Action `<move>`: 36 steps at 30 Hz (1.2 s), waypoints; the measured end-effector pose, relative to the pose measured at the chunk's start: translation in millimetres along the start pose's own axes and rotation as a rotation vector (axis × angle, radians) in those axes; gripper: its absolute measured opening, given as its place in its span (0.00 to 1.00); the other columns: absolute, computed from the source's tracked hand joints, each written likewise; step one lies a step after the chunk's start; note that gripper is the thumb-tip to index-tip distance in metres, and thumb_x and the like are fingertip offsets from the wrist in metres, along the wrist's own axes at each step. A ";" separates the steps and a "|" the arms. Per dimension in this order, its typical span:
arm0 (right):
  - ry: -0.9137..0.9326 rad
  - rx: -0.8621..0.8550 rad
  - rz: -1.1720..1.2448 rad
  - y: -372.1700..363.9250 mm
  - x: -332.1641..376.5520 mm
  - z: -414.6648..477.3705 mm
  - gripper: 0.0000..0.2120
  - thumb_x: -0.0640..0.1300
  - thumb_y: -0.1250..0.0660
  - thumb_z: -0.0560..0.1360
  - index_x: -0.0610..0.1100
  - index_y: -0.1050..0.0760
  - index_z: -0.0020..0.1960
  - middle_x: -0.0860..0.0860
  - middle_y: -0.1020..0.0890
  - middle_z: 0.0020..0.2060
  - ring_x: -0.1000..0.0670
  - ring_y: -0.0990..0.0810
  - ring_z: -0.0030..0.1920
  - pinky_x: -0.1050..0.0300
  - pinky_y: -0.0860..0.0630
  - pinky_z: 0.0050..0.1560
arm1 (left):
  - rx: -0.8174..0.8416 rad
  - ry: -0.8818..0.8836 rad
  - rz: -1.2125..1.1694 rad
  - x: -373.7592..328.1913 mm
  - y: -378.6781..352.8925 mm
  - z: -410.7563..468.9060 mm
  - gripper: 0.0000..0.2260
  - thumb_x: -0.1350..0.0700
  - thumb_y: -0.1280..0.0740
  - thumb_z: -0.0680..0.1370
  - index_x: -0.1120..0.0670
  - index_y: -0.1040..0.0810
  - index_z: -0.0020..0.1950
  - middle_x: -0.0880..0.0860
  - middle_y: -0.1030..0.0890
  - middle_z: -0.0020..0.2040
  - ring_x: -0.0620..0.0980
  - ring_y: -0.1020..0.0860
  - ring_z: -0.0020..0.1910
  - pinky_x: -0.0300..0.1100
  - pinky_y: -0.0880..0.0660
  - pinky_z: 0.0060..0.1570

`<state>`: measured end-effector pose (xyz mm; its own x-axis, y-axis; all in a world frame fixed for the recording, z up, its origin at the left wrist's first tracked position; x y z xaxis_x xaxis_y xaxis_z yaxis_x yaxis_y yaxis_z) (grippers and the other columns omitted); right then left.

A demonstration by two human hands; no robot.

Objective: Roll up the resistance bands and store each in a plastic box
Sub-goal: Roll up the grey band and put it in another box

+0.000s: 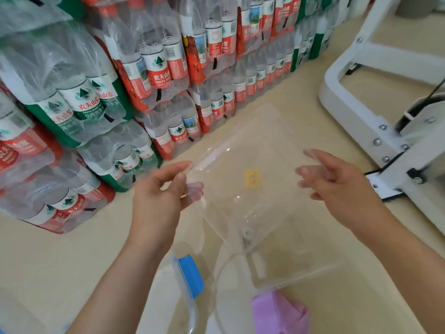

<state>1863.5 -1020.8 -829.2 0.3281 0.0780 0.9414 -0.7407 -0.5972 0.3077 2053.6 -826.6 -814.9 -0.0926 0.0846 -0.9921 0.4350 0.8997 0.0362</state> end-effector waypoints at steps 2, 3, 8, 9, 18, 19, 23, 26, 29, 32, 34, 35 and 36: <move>-0.055 -0.041 -0.023 17.2 -11.6 -10.3 0.15 0.46 0.32 0.75 0.51 0.24 0.61 0.51 0.17 0.40 0.56 0.19 0.33 0.67 0.24 0.32 | 0.038 0.140 -0.086 23.4 -9.1 -10.5 0.09 0.66 0.39 0.79 0.58 0.20 0.51 0.62 0.21 0.43 0.48 0.17 0.34 0.38 0.20 0.38; -0.096 -0.060 -0.054 23.9 -21.8 -16.7 0.11 0.45 0.33 0.76 0.49 0.22 0.58 0.50 0.18 0.37 0.55 0.21 0.30 0.68 0.26 0.28 | 0.046 0.208 -0.135 35.7 -13.3 -15.8 0.07 0.66 0.37 0.78 0.59 0.20 0.52 0.61 0.21 0.43 0.48 0.17 0.34 0.37 0.20 0.37; -0.336 -0.051 -0.224 36.3 -97.6 -43.4 0.12 0.45 0.36 0.78 0.36 0.19 0.49 0.47 0.25 0.32 0.50 0.28 0.33 0.59 0.24 0.35 | 0.047 0.432 -0.089 95.1 -34.6 -33.8 0.05 0.63 0.31 0.75 0.56 0.18 0.48 0.52 0.18 0.38 0.43 0.20 0.31 0.34 0.27 0.34; -0.350 -0.055 -0.252 36.3 -110.7 -45.4 0.14 0.45 0.36 0.77 0.34 0.20 0.48 0.44 0.23 0.33 0.51 0.28 0.33 0.54 0.22 0.37 | 0.054 0.447 -0.057 103.1 -37.3 -34.5 0.04 0.63 0.31 0.75 0.56 0.18 0.48 0.52 0.18 0.38 0.44 0.21 0.31 0.34 0.27 0.34; -0.288 -0.124 -0.427 34.0 -133.4 -35.6 0.10 0.45 0.34 0.76 0.46 0.18 0.54 0.51 0.21 0.37 0.47 0.22 0.44 0.60 0.31 0.47 | 0.080 0.338 0.226 131.1 -52.0 -10.9 0.07 0.62 0.31 0.75 0.56 0.17 0.52 0.50 0.18 0.40 0.45 0.22 0.39 0.38 0.23 0.43; -0.284 -0.132 -0.423 34.4 -135.6 -34.7 0.11 0.45 0.33 0.76 0.46 0.18 0.56 0.53 0.22 0.36 0.49 0.22 0.43 0.61 0.33 0.48 | 0.074 0.300 0.256 131.2 -52.8 -8.8 0.07 0.61 0.31 0.76 0.55 0.17 0.51 0.50 0.18 0.41 0.45 0.22 0.39 0.40 0.22 0.45; -0.328 -0.139 -0.334 34.9 -146.9 -31.6 0.10 0.46 0.32 0.75 0.47 0.18 0.54 0.53 0.20 0.37 0.49 0.21 0.42 0.57 0.25 0.51 | 0.077 0.181 0.368 130.3 -56.1 -4.5 0.09 0.59 0.31 0.75 0.44 0.18 0.42 0.49 0.15 0.43 0.51 0.18 0.44 0.47 0.22 0.54; -0.395 -0.137 -0.228 35.7 -152.6 -29.5 0.08 0.47 0.31 0.74 0.47 0.17 0.51 0.51 0.16 0.42 0.46 0.18 0.45 0.45 0.20 0.52 | 0.068 0.203 0.383 135.8 -55.6 -2.0 0.09 0.59 0.30 0.74 0.44 0.19 0.43 0.48 0.16 0.46 0.50 0.18 0.47 0.50 0.23 0.56; -0.431 -0.103 -0.120 36.4 -153.2 -28.2 0.09 0.44 0.30 0.74 0.43 0.18 0.52 0.46 0.16 0.43 0.45 0.19 0.40 0.53 0.21 0.37 | 0.064 0.274 0.363 145.1 -53.6 -0.7 0.05 0.59 0.30 0.75 0.51 0.18 0.48 0.52 0.16 0.47 0.53 0.17 0.45 0.49 0.20 0.51; -0.475 -0.061 -0.045 36.1 -153.7 -29.1 0.10 0.41 0.31 0.74 0.39 0.19 0.54 0.44 0.18 0.44 0.50 0.23 0.40 0.62 0.27 0.32 | 0.069 0.329 0.297 148.9 -53.1 1.2 0.07 0.61 0.31 0.76 0.59 0.18 0.53 0.57 0.16 0.46 0.52 0.18 0.40 0.43 0.19 0.43; -0.496 -0.042 -0.015 35.7 -154.7 -29.9 0.10 0.40 0.31 0.74 0.38 0.20 0.55 0.45 0.19 0.43 0.51 0.23 0.39 0.62 0.28 0.32 | 0.075 0.333 0.303 149.5 -53.6 3.3 0.06 0.60 0.30 0.75 0.59 0.18 0.51 0.56 0.16 0.44 0.52 0.19 0.40 0.41 0.21 0.42; -0.503 -0.037 -0.006 35.4 -154.0 -30.4 0.10 0.39 0.31 0.74 0.38 0.20 0.55 0.45 0.19 0.43 0.52 0.23 0.39 0.62 0.28 0.33 | 0.081 0.340 0.304 149.7 -53.9 4.3 0.06 0.60 0.30 0.75 0.59 0.17 0.51 0.55 0.17 0.43 0.51 0.20 0.39 0.40 0.22 0.41; -0.510 -0.032 -0.001 35.2 -153.4 -30.9 0.10 0.39 0.31 0.75 0.38 0.20 0.55 0.45 0.19 0.43 0.52 0.24 0.39 0.62 0.28 0.33 | 0.087 0.355 0.296 149.9 -54.4 5.0 0.06 0.60 0.30 0.75 0.59 0.17 0.50 0.55 0.17 0.42 0.51 0.21 0.39 0.40 0.22 0.42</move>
<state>1768.9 -1029.2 -958.5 0.5671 -0.3262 0.7563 -0.7556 -0.5716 0.3200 2020.5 -865.0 -966.2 -0.2477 0.4869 -0.8376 0.5607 0.7771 0.2859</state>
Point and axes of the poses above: each hand's wrist, its own z-axis towards the middle knuckle, its own y-axis out of the back of the hand, x = y × z, the point moved 4 cm from there along z, towards the middle knuckle
